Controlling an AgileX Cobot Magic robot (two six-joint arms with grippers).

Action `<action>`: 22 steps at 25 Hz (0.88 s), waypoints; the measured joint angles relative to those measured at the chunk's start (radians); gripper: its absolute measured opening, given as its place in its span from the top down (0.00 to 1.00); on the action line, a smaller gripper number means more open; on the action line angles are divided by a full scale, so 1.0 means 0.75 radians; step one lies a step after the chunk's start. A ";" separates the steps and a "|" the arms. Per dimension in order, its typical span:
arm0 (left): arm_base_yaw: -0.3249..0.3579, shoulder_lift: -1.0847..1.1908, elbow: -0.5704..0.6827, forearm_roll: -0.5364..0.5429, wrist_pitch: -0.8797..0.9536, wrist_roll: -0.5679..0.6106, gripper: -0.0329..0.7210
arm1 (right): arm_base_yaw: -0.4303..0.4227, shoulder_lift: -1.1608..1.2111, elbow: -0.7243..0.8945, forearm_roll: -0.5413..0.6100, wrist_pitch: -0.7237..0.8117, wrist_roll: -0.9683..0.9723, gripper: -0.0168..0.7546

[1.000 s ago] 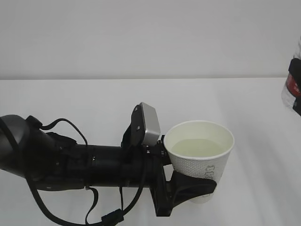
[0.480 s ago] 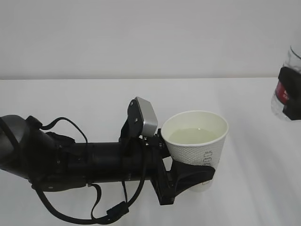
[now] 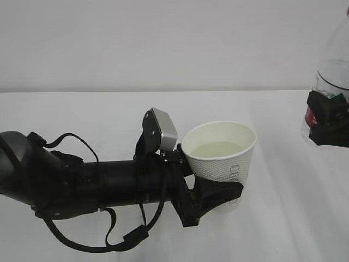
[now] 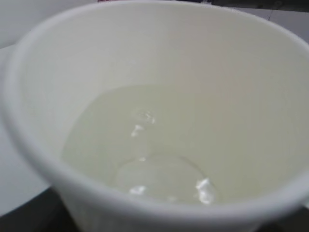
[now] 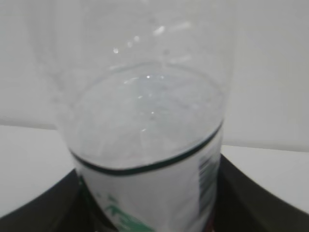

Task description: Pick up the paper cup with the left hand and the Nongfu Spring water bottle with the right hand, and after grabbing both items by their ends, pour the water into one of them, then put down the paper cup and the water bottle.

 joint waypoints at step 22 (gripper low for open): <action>0.069 0.000 0.000 0.004 0.058 0.000 0.27 | 0.000 0.474 -0.018 -0.003 -0.296 0.186 0.39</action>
